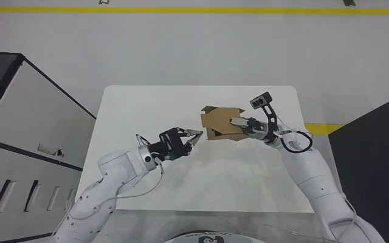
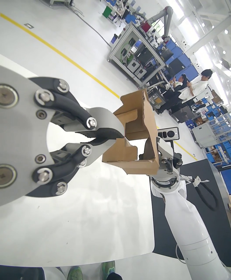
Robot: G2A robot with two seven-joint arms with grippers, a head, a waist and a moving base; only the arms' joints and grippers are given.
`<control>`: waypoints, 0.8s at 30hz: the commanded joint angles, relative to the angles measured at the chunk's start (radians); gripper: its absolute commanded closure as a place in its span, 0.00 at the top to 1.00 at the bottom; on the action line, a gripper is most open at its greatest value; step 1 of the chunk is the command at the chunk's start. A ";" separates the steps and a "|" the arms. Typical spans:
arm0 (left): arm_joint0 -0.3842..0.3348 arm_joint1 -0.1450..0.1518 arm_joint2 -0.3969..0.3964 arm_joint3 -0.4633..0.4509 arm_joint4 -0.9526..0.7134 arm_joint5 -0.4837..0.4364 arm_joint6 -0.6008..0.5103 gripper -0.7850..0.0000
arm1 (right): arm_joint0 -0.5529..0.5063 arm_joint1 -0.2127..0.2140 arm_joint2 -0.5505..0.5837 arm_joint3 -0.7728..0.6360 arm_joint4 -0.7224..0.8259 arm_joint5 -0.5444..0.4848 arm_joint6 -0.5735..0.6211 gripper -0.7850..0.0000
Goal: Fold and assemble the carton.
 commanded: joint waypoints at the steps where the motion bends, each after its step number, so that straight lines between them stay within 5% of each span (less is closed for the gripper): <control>1: 0.006 0.001 -0.001 -0.008 0.004 -0.004 0.004 0.00 | -0.004 -0.001 0.003 0.001 0.006 -0.006 -0.011 0.00; 9: 0.021 0.004 0.019 -0.048 0.031 -0.020 0.025 0.00 | -0.023 -0.001 0.013 -0.009 -0.012 -0.014 -0.067 0.00; 24: 0.019 0.002 0.033 -0.041 0.028 0.009 0.015 0.00 | -0.031 -0.002 0.000 -0.041 -0.015 0.005 0.018 0.00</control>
